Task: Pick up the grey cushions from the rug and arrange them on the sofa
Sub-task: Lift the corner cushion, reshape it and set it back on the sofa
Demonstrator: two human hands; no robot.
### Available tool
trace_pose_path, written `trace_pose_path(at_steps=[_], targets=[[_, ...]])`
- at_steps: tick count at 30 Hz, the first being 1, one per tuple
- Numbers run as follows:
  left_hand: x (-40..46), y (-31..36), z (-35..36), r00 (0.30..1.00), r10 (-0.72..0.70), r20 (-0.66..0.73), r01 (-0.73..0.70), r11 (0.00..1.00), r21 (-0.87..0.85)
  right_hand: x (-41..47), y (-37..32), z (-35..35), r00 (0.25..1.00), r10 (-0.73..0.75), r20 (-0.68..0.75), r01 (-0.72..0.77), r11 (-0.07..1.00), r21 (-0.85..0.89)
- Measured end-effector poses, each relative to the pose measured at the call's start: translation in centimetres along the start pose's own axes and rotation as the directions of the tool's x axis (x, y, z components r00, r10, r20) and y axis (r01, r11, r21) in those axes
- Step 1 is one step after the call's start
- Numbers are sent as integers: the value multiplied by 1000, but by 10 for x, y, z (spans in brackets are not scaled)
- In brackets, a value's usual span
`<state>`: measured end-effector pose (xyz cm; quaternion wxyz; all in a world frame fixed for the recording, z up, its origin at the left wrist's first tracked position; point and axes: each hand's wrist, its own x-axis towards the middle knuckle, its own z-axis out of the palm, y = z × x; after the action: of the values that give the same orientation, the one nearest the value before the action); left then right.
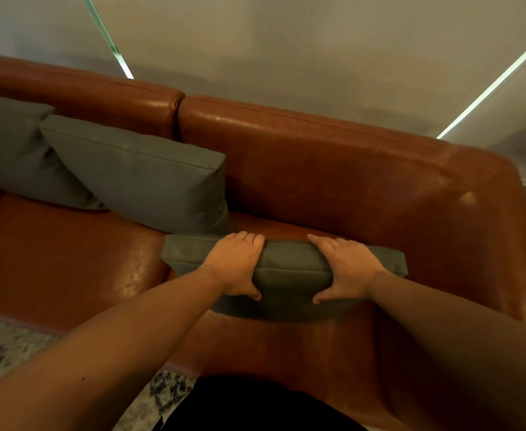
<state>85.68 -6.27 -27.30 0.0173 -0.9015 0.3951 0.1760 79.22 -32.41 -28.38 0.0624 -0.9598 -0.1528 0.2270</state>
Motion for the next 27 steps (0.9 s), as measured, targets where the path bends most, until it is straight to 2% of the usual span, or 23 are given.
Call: trace_pose_path(at_steps=[6,15,19,27], targets=[[34,-4,-31,997,81,-15,-79,995,63,-1,24,-28,1000,22,-6,-22,1000,17],[120,2,-72,986,166,24,-168,978,124,1,78,-60,983,152,-101,-150,988,26],[149,-4,-81,983,181,29,-184,971,150,12,96,-65,970,188,-153,-184,982,38],[178,-17,-66,987,155,49,-160,977,139,38,117,-48,973,185,-138,-178,982,59]])
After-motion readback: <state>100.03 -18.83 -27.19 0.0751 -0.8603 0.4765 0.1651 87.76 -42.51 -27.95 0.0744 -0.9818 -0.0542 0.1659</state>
